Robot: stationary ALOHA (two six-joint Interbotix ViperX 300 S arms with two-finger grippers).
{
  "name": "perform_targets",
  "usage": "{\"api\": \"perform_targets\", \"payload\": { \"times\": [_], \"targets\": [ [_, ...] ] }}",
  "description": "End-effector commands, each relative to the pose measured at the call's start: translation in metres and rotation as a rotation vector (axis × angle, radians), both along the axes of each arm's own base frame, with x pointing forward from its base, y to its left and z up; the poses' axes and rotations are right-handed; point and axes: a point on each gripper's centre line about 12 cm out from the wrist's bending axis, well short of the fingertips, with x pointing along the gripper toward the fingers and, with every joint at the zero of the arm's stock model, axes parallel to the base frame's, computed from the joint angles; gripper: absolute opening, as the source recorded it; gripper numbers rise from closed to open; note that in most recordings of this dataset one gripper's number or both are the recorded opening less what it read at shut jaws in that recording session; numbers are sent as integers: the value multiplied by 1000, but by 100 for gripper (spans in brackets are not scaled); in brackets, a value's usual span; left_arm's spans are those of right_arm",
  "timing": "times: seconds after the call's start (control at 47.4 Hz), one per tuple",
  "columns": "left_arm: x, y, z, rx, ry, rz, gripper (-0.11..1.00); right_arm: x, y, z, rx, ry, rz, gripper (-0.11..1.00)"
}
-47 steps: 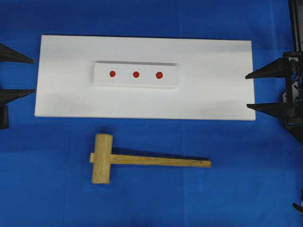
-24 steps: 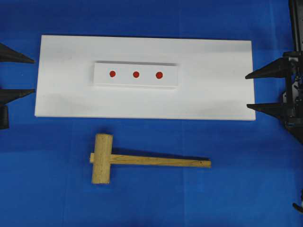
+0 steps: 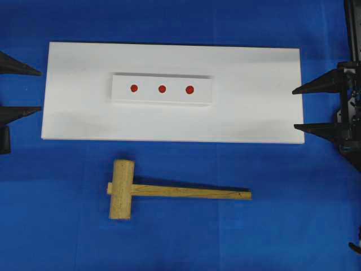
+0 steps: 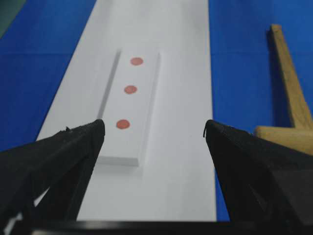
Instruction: Hit the mark with a hammer.
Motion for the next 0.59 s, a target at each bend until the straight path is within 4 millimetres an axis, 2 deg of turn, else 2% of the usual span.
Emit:
{"api": "perform_targets", "payload": {
  "times": [0.0,0.57],
  "targets": [
    [2,0,4,0,-11,0,81,2,-1,5,-4,-11,-6,81],
    [2,-1,4,0,-12,-7,81,2,-1,5,-4,-11,-6,81]
  ]
}}
